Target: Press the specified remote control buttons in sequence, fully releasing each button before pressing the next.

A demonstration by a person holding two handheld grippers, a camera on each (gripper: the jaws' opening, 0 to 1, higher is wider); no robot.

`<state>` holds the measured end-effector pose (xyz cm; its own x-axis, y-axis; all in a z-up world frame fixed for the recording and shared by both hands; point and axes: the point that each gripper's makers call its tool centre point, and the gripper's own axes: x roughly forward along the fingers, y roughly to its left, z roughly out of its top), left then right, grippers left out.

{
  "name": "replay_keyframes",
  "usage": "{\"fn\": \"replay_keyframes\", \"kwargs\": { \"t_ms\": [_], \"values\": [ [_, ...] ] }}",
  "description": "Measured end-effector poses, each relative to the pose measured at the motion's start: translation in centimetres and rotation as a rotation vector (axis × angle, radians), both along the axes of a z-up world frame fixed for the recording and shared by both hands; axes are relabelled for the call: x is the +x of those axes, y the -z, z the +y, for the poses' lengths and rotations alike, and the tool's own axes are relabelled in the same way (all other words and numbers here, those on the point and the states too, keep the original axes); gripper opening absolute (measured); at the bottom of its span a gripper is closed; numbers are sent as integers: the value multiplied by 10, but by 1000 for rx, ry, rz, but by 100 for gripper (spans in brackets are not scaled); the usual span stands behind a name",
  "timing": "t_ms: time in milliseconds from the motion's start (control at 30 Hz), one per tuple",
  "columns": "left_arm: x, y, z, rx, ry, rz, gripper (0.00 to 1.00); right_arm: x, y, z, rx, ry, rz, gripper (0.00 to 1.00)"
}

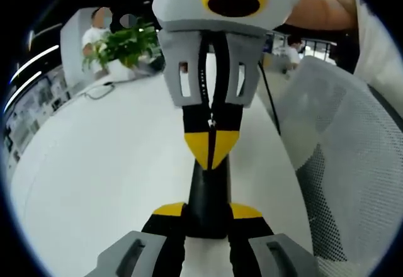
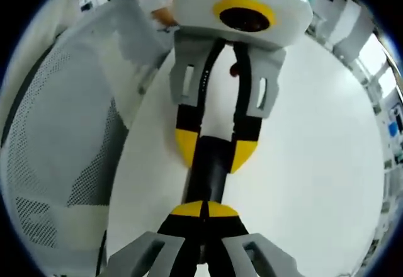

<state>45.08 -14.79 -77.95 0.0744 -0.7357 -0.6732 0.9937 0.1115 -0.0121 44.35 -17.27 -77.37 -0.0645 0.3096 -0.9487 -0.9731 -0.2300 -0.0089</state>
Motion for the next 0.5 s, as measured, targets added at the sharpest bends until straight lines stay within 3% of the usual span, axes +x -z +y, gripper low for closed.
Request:
{"fn": "replay_keyframes", "kwargs": {
  "t_ms": [500],
  "values": [
    [0,0,0,1,1,0,24,1,2,1,-43,-21,-12,0]
  ]
}}
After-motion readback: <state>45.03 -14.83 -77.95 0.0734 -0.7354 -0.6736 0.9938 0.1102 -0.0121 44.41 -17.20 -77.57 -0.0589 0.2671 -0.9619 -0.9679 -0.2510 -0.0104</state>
